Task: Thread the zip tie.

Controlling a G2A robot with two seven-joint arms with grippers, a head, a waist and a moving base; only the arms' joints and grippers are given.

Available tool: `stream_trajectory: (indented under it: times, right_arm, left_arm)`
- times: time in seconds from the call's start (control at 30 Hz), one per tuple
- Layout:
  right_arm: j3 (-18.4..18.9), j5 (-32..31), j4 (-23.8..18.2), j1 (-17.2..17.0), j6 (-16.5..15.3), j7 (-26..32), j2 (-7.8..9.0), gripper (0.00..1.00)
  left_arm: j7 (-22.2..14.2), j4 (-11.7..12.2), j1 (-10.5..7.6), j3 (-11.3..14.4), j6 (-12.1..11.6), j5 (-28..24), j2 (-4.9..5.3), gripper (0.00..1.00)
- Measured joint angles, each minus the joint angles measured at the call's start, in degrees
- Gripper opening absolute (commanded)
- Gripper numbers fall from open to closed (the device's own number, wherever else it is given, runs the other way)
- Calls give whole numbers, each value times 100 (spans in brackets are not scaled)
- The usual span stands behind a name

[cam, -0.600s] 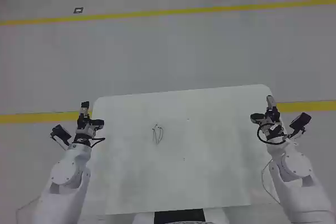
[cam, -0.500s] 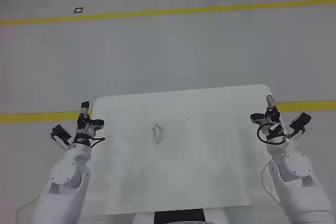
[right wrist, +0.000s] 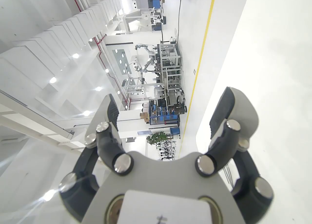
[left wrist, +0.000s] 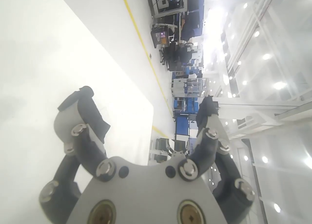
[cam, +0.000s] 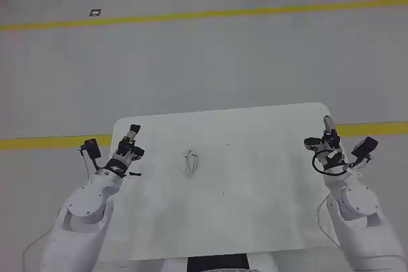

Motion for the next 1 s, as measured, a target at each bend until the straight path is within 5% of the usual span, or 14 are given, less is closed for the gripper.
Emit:
stream_trajectory:
  times: [0.1, 0.2, 0.53, 0.87, 1.0]
  right_arm:
    - [0, 0, 0, 0, 0, 0, 0, 100]
    - [0, 0, 0, 0, 0, 0, 0, 100]
    - [0, 0, 0, 0, 0, 0, 0, 100]
    - [0, 0, 0, 0, 0, 0, 0, 100]
    - [0, 0, 0, 0, 0, 0, 0, 100]
  left_arm:
    - [-82, -28, -36, 42, -70, 52, 3, 100]
    - [-540, -13, -200, 196, -162, 300, 27, 100]
    - [-2540, 204, -822, 806, 408, 1413, 157, 100]
    - [-2450, 236, -833, 817, 434, 1340, 151, 100]
    - [-2972, 309, -1261, 1119, 486, 1548, 165, 100]
